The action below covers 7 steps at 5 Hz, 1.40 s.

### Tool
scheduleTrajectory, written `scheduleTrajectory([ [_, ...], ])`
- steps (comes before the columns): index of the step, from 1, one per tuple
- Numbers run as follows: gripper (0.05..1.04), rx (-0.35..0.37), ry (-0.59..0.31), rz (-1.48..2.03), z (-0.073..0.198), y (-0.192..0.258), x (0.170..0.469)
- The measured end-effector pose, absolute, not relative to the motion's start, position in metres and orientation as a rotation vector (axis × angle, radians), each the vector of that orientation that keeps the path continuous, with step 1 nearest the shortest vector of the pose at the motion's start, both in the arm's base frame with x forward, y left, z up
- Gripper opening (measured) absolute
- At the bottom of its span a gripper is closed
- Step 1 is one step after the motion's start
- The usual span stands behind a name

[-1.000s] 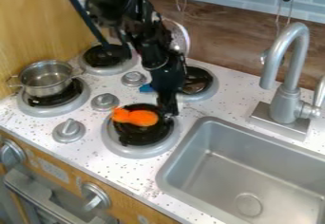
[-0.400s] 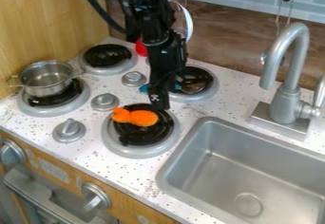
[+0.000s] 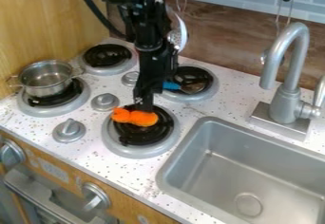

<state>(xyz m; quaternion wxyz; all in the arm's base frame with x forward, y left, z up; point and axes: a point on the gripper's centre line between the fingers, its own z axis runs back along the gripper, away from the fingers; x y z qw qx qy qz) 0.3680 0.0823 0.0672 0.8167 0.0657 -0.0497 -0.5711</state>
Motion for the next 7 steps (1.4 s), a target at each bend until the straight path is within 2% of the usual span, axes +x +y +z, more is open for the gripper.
scheduleTrajectory([
  [1,1.005,0.158,-0.082,-1.217,0.061,0.089,0.366],
  [3,1.005,0.132,-0.046,-1.156,0.046,0.104,0.355],
  [4,0.951,0.102,-0.036,-1.127,0.035,0.11,0.351],
  [5,0.677,0.097,-0.065,-1.088,0.028,0.114,0.337],
  [6,0.508,0.1,-0.064,-1.112,0.028,0.113,0.332],
  [7,0.452,0.085,-0.087,-1.196,0.027,0.101,0.334],
])
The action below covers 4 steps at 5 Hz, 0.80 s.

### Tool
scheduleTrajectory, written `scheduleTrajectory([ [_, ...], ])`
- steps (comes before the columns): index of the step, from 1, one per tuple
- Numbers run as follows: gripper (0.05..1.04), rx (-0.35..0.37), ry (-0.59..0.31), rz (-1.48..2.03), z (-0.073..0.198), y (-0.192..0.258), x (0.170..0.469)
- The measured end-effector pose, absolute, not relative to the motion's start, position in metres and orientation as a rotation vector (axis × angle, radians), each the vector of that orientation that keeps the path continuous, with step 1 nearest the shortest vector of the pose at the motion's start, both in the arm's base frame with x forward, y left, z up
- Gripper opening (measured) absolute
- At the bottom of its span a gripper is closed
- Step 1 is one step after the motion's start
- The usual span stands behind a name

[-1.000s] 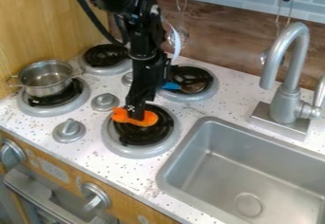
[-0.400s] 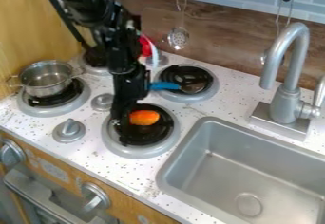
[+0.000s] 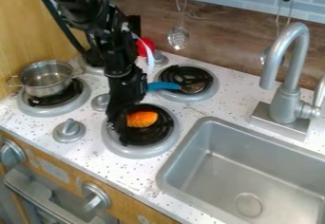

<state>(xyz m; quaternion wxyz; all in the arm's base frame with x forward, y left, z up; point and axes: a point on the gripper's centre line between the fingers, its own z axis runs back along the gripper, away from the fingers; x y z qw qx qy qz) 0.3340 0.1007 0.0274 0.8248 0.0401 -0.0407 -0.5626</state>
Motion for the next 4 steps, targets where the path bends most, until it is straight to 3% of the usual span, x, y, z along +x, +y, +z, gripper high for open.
scheduleTrajectory([
  [1,0.452,0.068,-0.17,-1.302,0.037,0.084,0.351],
  [2,0.452,0.103,-0.268,-1.415,0.058,0.059,0.398],
  [3,0.452,0.106,-0.325,-1.506,0.064,0.035,0.43],
  [4,0.452,0.114,-0.328,-1.552,0.052,0.018,0.44],
])
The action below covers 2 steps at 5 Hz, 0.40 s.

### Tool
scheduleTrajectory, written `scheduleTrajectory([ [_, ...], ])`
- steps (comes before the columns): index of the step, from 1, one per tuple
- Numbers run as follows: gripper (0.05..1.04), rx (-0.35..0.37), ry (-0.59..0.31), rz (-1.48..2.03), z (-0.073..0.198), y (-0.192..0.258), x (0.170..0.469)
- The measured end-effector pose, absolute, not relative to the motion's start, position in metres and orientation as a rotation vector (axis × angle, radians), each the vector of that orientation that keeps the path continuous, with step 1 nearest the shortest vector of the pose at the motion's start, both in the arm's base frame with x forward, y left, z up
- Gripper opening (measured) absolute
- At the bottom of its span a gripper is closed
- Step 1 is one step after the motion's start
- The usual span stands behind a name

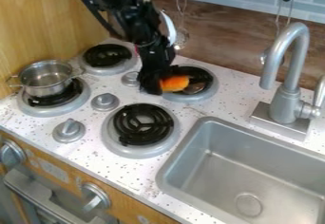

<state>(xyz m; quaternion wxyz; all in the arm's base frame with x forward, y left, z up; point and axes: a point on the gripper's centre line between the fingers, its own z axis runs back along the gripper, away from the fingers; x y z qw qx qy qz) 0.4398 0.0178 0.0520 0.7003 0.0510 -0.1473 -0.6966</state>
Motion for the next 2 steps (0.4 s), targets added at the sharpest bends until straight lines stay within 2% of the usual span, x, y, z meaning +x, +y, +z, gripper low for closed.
scheduleTrajectory([
  [2,0.451,0.133,-0.273,-1.69,0.033,-0.022,0.431],
])
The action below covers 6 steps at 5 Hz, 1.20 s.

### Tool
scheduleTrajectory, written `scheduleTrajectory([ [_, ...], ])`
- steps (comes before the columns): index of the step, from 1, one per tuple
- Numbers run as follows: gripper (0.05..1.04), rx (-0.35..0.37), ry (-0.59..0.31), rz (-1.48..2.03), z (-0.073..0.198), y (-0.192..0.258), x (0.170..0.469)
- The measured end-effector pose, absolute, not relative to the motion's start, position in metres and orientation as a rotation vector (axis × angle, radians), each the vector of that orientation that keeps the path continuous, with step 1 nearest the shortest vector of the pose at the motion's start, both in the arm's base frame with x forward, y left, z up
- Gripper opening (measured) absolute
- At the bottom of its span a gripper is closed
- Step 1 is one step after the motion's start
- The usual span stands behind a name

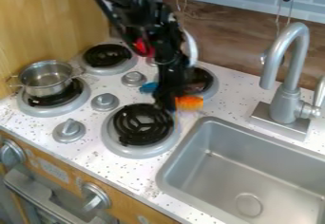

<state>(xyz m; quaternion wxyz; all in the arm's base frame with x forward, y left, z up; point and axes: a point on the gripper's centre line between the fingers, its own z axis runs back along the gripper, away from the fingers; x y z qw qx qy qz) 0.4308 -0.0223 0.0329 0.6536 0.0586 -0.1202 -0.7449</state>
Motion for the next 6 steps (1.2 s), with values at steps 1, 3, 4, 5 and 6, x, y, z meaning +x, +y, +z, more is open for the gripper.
scheduleTrajectory([
  [1,0.451,0.122,-0.269,-1.763,0.031,-0.048,0.425],
  [3,0.451,0.142,-0.318,-1.794,0.042,-0.06,0.445],
  [4,0.45,0.126,-0.334,-1.805,0.031,-0.065,0.461],
  [5,0.515,0.157,-0.354,-1.836,0.027,-0.068,0.47],
  [6,0.812,0.165,-0.315,-1.892,0.027,-0.073,0.467],
])
